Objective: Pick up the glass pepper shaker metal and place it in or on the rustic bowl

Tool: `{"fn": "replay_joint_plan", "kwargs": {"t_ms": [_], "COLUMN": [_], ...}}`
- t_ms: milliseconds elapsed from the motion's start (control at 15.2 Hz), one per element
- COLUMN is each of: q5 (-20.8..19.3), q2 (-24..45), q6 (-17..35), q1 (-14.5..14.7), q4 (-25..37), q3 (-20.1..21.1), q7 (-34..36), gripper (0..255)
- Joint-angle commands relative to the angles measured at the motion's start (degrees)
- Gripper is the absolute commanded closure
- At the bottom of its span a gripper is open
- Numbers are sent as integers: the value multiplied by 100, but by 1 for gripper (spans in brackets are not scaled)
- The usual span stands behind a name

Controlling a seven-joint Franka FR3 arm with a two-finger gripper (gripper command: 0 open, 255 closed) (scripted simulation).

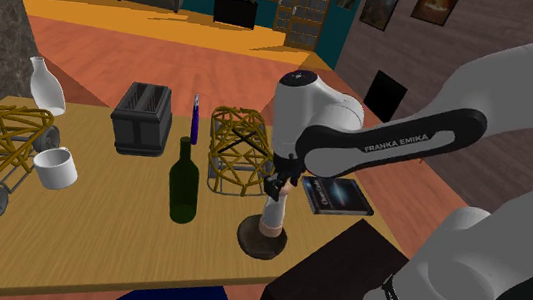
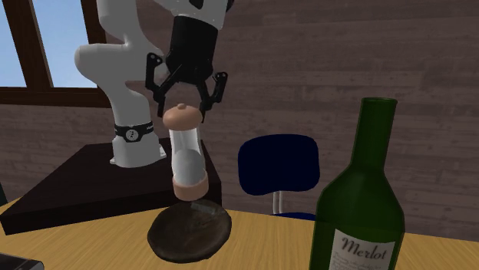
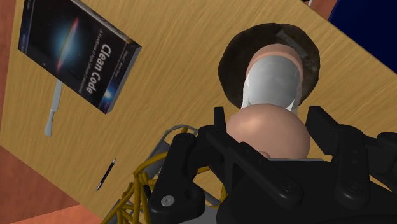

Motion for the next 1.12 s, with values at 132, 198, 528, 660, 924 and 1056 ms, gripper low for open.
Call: {"fn": "replay_joint_plan", "kwargs": {"t_ms": [132,198,528,660,924,1056], "q5": [-80,-105,-259,-313,-313,-313], "q2": [183,237,529,622,622,622], "q6": [335,419,839,960,960,960], "q1": [-28,-36,-87,-104,-104,-104], "q4": [-165,-201,-360,-399,-399,-399], "q3": [40,51,104,118,118,118], "q7": [112,144,322,380,380,380], "gripper": [255,255,255,255,255,255]}}
